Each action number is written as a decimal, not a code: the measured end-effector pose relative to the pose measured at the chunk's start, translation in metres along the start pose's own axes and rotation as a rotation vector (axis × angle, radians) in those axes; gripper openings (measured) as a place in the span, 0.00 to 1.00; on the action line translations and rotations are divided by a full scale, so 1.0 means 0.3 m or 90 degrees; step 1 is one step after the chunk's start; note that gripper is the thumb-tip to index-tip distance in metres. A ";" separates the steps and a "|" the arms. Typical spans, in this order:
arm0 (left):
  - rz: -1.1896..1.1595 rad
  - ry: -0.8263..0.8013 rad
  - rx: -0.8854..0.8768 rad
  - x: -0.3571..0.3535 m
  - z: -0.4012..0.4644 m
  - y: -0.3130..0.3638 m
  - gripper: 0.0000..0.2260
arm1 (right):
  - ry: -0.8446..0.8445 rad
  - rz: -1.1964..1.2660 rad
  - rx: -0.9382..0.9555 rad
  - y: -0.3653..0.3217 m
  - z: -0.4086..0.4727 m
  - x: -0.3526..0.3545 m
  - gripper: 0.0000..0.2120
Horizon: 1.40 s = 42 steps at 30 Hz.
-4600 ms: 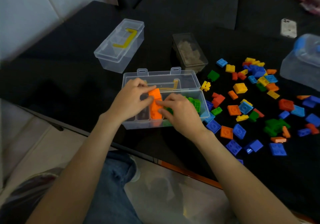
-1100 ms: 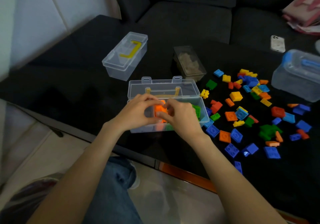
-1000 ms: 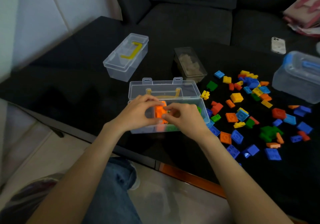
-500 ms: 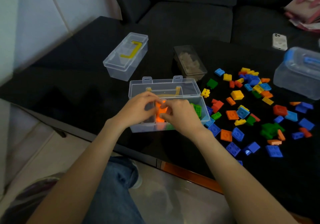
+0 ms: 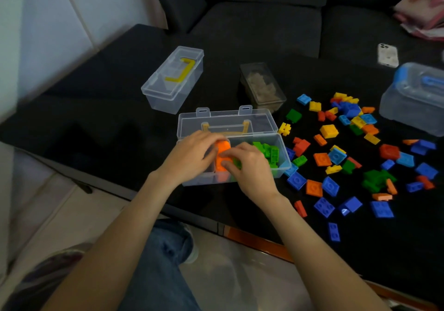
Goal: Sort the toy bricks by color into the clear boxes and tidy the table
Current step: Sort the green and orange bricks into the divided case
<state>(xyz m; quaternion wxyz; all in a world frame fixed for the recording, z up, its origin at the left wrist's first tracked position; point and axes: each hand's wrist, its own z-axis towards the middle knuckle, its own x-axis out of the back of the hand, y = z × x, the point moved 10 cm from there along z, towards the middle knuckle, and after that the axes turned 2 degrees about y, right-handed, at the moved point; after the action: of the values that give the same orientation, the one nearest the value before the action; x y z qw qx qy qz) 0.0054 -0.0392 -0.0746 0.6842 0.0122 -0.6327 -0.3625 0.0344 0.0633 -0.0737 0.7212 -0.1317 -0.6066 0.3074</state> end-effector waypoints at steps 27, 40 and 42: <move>0.145 -0.068 -0.034 -0.549 0.123 0.569 0.16 | -0.071 -0.247 -0.119 0.726 -0.478 0.380 0.25; 0.145 -0.085 -0.011 -0.551 0.317 0.595 0.14 | -0.009 -0.124 -0.233 0.913 -0.459 0.579 0.14; 0.123 -0.100 -0.011 -0.565 0.323 0.595 0.13 | -0.029 -0.145 -0.214 0.900 -0.445 0.564 0.15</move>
<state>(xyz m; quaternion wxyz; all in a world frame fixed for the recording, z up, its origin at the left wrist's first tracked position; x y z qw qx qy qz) 0.0173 0.2220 -0.1156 0.6645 -0.0832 -0.6795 -0.2998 0.0980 0.3996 -0.1219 0.7053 -0.1740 -0.6765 0.1210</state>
